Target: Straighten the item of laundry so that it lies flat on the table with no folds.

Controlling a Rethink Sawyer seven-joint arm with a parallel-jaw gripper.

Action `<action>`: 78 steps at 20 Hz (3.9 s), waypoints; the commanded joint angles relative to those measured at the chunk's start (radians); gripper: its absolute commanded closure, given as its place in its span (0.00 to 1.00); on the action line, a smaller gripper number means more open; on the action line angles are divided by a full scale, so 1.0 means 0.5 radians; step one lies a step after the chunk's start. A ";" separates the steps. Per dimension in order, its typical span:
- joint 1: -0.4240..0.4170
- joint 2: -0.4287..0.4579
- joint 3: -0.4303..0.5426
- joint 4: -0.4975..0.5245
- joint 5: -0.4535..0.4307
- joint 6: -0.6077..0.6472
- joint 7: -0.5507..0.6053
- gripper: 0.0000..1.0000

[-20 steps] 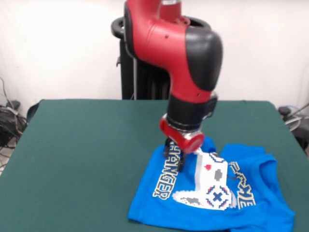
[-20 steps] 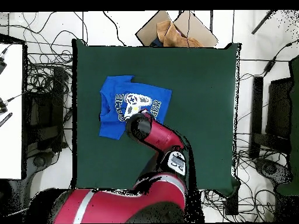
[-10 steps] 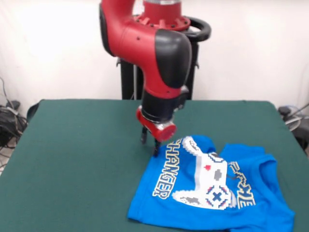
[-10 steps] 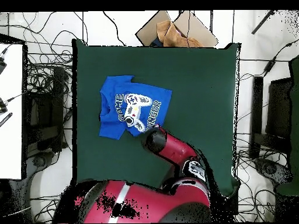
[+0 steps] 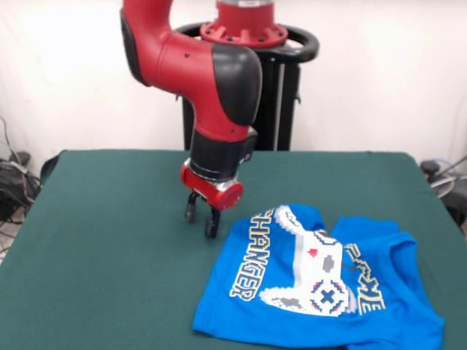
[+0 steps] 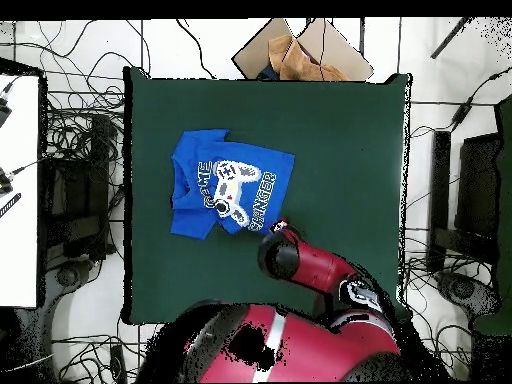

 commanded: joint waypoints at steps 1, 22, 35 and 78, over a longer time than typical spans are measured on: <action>-0.157 0.057 0.216 -0.213 -0.007 0.037 0.142 0.00; -0.100 -0.374 0.206 -0.232 0.094 0.775 0.177 0.00; -0.153 -0.214 0.394 -0.115 0.019 0.625 0.146 0.00; 0.231 -0.303 0.174 -0.042 0.205 0.594 0.432 0.00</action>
